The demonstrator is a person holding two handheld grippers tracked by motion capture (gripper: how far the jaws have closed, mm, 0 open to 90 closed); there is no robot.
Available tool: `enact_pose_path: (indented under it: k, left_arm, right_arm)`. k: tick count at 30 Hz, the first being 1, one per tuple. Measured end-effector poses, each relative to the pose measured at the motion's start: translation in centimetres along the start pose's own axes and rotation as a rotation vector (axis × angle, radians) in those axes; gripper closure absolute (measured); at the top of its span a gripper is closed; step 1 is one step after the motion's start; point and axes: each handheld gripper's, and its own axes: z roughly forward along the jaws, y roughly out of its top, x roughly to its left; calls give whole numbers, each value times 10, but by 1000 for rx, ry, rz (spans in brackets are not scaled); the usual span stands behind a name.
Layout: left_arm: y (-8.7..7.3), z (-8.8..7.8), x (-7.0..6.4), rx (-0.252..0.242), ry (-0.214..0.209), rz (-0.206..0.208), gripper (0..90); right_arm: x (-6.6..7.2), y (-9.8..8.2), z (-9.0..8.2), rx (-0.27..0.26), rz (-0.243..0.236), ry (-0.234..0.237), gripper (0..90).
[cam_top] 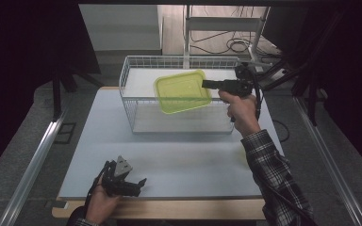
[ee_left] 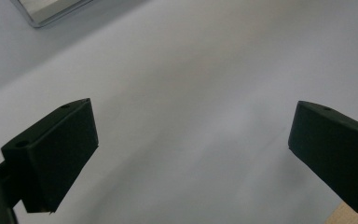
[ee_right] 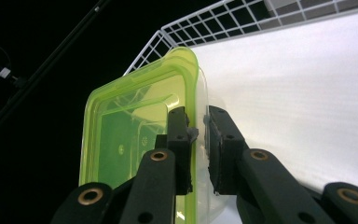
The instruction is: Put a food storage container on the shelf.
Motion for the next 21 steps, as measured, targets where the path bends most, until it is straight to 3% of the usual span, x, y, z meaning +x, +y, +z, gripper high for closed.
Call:
enact_pose_path:
  k: [10,21]
  left_arm:
    - [0,-1,0,-3,0,-1,9]
    - [0,0,0,0,-2,3,10]
  right_arm:
    - [1,21,4,-53,-10,-63,800]
    - [-9,33,15,-90,12,-148,800]
